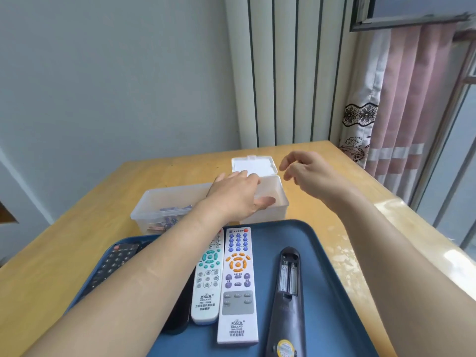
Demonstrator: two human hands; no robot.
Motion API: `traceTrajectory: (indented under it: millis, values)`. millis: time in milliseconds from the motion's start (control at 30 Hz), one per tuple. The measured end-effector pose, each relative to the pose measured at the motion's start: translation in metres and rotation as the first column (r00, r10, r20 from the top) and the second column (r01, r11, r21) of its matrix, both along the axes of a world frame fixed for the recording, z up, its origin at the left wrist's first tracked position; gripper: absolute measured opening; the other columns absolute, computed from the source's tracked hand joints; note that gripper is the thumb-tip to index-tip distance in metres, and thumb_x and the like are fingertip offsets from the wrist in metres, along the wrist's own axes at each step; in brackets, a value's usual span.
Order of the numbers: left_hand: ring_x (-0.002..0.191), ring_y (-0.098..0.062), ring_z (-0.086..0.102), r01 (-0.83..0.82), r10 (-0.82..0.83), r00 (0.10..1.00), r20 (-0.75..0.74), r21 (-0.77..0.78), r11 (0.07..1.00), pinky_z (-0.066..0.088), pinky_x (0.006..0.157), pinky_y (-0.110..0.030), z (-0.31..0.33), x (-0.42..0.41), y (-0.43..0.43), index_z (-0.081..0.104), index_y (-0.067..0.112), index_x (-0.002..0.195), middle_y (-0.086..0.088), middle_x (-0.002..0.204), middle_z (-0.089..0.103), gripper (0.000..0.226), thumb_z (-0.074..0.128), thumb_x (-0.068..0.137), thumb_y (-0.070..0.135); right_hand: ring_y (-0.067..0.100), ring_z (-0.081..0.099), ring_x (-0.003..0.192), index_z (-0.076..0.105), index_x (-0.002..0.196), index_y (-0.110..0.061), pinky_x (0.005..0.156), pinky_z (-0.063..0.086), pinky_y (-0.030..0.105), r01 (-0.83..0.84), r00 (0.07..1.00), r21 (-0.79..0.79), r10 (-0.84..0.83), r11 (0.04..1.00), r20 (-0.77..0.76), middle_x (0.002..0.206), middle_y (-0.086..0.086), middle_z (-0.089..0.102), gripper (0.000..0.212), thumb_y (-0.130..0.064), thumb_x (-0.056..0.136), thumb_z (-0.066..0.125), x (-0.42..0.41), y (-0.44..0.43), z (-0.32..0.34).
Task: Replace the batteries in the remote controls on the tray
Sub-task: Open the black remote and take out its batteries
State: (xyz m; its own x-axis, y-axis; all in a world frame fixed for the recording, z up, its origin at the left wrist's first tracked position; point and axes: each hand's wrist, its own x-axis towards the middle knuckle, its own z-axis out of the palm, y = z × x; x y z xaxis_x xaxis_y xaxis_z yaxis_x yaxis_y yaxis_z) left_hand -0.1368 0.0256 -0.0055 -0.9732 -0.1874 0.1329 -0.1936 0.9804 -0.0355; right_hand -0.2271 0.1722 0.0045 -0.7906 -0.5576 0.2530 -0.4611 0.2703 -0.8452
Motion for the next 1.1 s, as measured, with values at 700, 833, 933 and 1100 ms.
traceTrajectory:
  millis: [700,833,933,1100]
  values:
    - [0.092,-0.02,0.063,0.064,-0.016,0.98,-0.2,0.237,0.969,0.046,0.077,-0.029,-0.007,0.019,0.021,0.074,0.028,0.094,0.003,0.092,0.073,0.017,0.063,0.088,0.039,0.021,0.06,0.085,0.067,0.083,-0.029,0.072,0.047,0.028,-0.006,0.95,0.531,0.17,0.847,-0.261,0.09,-0.003,0.065,0.024,-0.012,0.091,0.052,0.007,-0.005,-0.008]
    - [0.106,-0.019,0.059,0.124,-0.026,0.963,-0.268,0.357,0.926,0.045,0.092,-0.03,-0.008,0.024,0.032,0.068,0.028,0.113,0.005,0.115,0.068,0.025,0.058,0.09,0.026,0.025,0.057,0.084,0.068,0.091,-0.029,0.068,0.042,0.028,0.069,0.949,0.543,0.113,0.837,-0.294,0.095,0.002,0.063,0.023,-0.013,0.092,0.051,0.01,0.004,0.001]
    - [0.104,-0.014,0.06,0.093,0.035,0.955,-0.294,0.41,0.907,0.046,0.094,-0.029,0.001,0.043,0.022,0.071,0.028,0.106,0.008,0.107,0.07,0.029,0.054,0.086,0.016,0.024,0.057,0.085,0.071,0.101,-0.022,0.067,0.041,0.027,0.067,0.935,0.479,0.112,0.876,-0.336,0.095,0.002,0.064,0.026,-0.011,0.093,0.05,0.019,0.003,0.01]
    - [0.089,-0.008,0.065,-0.04,0.178,0.95,-0.258,0.466,0.884,0.05,0.087,-0.026,0.014,0.094,0.003,0.074,0.031,0.091,0.012,0.092,0.073,0.025,0.056,0.085,0.015,0.02,0.062,0.076,0.07,0.098,-0.023,0.067,0.047,0.028,-0.049,0.918,0.48,0.228,0.876,-0.323,0.092,0.0,0.069,0.019,-0.018,0.094,0.052,0.047,-0.009,0.026]
